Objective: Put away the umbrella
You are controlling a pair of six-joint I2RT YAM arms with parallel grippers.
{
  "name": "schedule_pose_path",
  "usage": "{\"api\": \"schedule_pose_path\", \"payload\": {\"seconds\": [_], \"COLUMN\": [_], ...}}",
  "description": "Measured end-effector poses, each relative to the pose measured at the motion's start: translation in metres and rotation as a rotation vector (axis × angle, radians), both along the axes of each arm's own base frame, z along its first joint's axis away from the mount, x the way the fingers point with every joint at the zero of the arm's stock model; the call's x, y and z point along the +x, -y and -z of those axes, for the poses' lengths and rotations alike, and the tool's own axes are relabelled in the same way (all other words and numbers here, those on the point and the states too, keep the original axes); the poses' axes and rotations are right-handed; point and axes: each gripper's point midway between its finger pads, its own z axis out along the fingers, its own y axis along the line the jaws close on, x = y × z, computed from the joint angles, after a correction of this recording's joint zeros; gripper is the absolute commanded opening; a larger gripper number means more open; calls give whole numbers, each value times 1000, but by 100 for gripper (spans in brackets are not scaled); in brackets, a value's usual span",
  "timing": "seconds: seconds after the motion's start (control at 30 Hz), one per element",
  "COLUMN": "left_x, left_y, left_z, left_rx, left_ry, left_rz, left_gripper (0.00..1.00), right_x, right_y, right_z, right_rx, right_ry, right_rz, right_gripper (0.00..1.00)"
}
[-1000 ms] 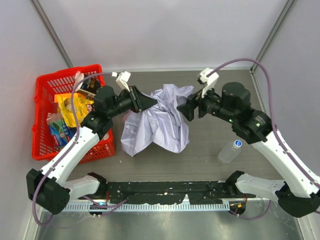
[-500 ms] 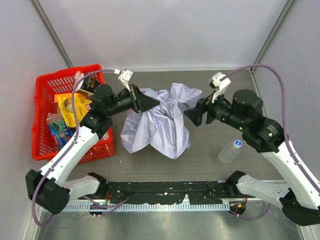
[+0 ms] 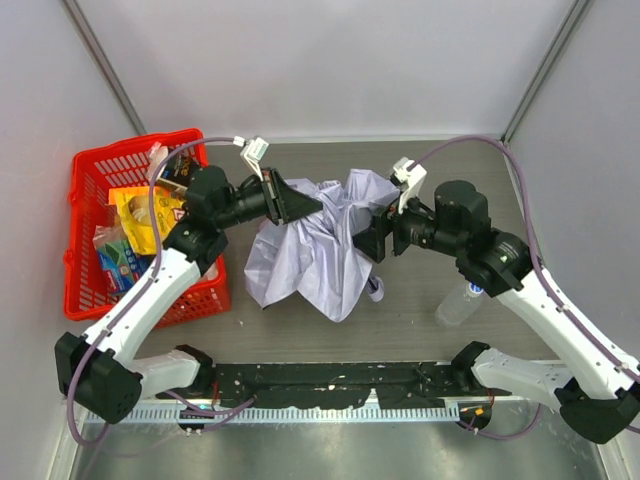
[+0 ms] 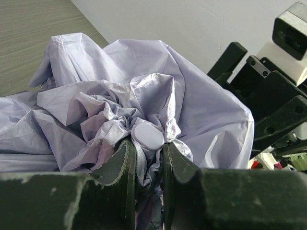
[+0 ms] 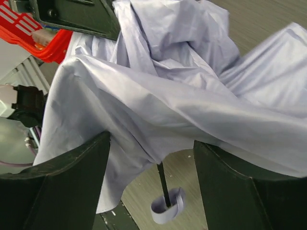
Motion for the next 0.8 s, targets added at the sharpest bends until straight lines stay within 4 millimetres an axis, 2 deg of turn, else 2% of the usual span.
{"api": "schedule_pose_path", "payload": {"seconds": [0.07, 0.27, 0.57, 0.8], "left_x": [0, -2, -2, -2], "left_y": [1, 8, 17, 25], "left_z": [-1, -6, 4, -2], "left_rx": [-9, -50, -54, -97], "left_ry": [-5, -25, -61, -68], "left_rz": [7, 53, 118, 149], "left_gripper": [0, 0, 0, 0], "right_x": [2, 7, 15, 25], "right_y": [-11, -37, -70, -77], "right_z": [1, -2, 25, 31], "right_rx": [13, 57, -3, -65], "right_ry": [-5, 12, -39, 19], "right_rz": [-38, -139, -202, -124], "right_gripper": [86, 86, 86, 86]}}
